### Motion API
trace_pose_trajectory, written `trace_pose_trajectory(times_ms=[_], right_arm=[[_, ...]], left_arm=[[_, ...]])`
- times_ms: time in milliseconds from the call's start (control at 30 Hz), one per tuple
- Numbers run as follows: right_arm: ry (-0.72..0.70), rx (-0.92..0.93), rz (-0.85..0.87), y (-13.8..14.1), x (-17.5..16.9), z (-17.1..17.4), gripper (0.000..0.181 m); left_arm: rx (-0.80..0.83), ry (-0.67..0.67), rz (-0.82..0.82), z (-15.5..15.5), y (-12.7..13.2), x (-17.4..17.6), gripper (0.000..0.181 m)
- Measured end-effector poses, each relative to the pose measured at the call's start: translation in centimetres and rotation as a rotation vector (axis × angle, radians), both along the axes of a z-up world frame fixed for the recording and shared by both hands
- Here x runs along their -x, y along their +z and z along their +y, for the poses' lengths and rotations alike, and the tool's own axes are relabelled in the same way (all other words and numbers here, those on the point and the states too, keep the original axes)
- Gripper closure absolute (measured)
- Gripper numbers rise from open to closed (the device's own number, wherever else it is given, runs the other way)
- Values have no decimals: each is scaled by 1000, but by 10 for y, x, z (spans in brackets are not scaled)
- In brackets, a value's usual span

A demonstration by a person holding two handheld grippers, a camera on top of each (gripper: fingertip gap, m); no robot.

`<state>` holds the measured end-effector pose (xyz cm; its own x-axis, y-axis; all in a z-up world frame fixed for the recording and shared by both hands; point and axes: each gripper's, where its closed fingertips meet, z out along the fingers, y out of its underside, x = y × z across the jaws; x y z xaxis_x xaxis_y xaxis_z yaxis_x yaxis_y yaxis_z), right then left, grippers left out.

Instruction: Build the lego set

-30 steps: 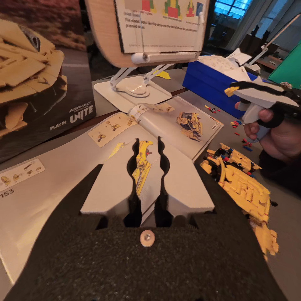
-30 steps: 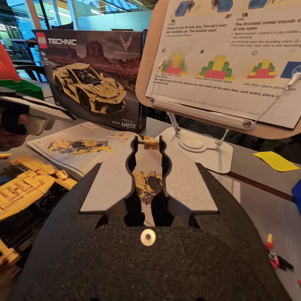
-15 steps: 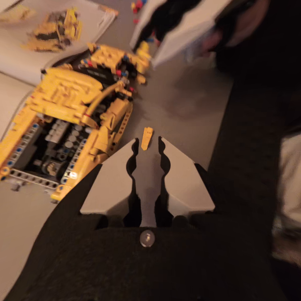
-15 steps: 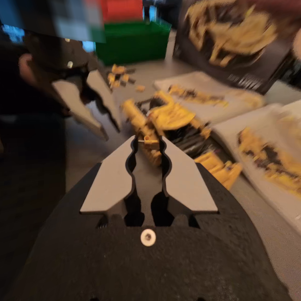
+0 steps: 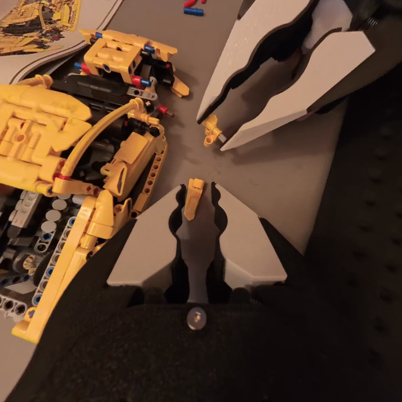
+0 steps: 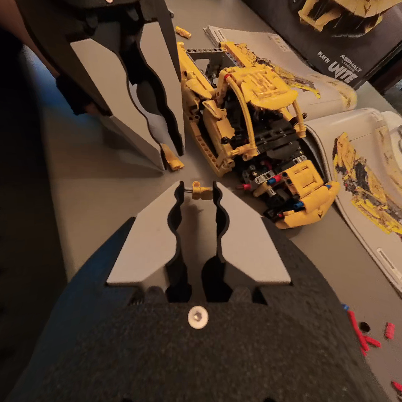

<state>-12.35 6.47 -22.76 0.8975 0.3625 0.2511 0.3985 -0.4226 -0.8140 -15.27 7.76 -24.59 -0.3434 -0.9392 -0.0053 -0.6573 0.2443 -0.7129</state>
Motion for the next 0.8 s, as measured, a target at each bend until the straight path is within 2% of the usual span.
trace_pose_trajectory(times_ms=[133,233,433,567,667,733,800], right_arm=[[35,-44,-84,1,2,2,156],[27,19,-126,-11,2,1,156],[-50,104,-50,-15,-3,-4,155],[-28,176,55,-18,10,-14,153],[12,217,139,-13,19,-22,140],[75,140,175,9,25,-21,139],[220,0,162,36,39,-20,139]], left_arm=[[-17,-23,-18,-2,-4,-3,167],[-37,-46,-31,-3,-4,-4,169],[5,-56,11,-4,-3,6,170],[45,-83,0,-6,0,14,170],[139,-109,-33,-12,12,17,170],[277,-146,-76,-23,31,19,170],[487,-196,-117,-34,57,23,170]])
